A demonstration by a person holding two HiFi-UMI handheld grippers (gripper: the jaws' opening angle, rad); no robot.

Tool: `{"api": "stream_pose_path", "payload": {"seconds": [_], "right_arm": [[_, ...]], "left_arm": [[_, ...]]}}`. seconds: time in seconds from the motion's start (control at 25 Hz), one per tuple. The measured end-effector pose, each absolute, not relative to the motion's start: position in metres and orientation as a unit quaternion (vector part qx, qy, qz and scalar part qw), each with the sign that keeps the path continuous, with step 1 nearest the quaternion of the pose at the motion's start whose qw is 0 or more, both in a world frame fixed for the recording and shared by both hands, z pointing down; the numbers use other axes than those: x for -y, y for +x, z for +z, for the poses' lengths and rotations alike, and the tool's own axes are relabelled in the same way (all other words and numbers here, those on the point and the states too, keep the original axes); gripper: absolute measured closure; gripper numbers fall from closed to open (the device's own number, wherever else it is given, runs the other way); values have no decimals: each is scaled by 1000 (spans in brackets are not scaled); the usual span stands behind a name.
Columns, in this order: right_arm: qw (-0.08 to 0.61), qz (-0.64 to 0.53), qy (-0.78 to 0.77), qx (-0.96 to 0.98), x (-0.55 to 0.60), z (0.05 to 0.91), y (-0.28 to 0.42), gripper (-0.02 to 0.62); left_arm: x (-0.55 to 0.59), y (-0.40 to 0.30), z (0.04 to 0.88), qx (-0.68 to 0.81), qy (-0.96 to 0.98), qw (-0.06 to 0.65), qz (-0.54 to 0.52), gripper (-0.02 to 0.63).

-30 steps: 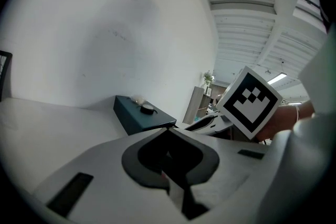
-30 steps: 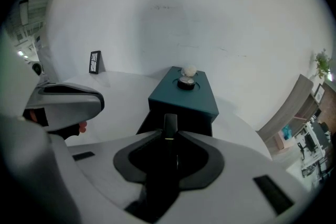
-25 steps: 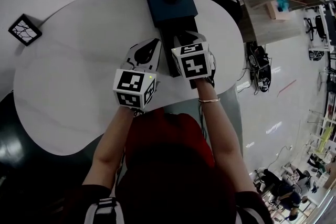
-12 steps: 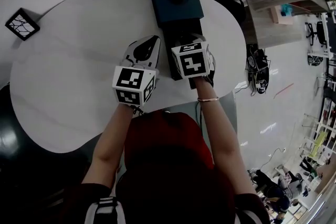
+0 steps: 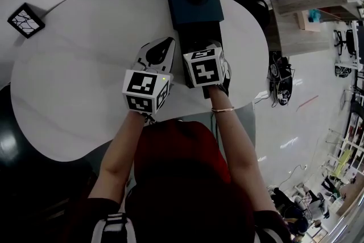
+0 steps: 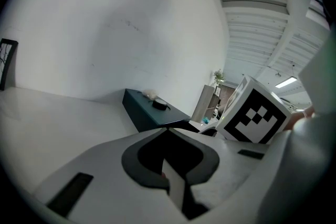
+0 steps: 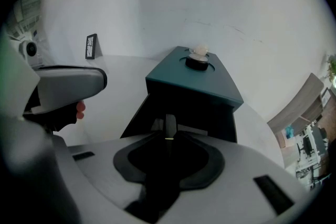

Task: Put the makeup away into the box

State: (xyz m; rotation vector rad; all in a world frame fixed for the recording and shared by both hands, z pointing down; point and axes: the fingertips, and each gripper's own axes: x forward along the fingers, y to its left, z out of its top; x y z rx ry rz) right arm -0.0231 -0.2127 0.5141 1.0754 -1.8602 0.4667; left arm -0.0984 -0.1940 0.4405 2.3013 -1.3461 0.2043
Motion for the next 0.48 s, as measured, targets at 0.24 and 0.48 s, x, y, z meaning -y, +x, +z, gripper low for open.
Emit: {"api": "stream_pose_path", "payload": {"seconds": [0.24,0.48], "right_arm": [[451,189,436,755,214,513,-23,494],[439,201,439,758,216,514,-24,494]], "left_arm": [[195,-99,439,496,834,231,75,583],[195,-98,439,494,835,231,76,583]]}}
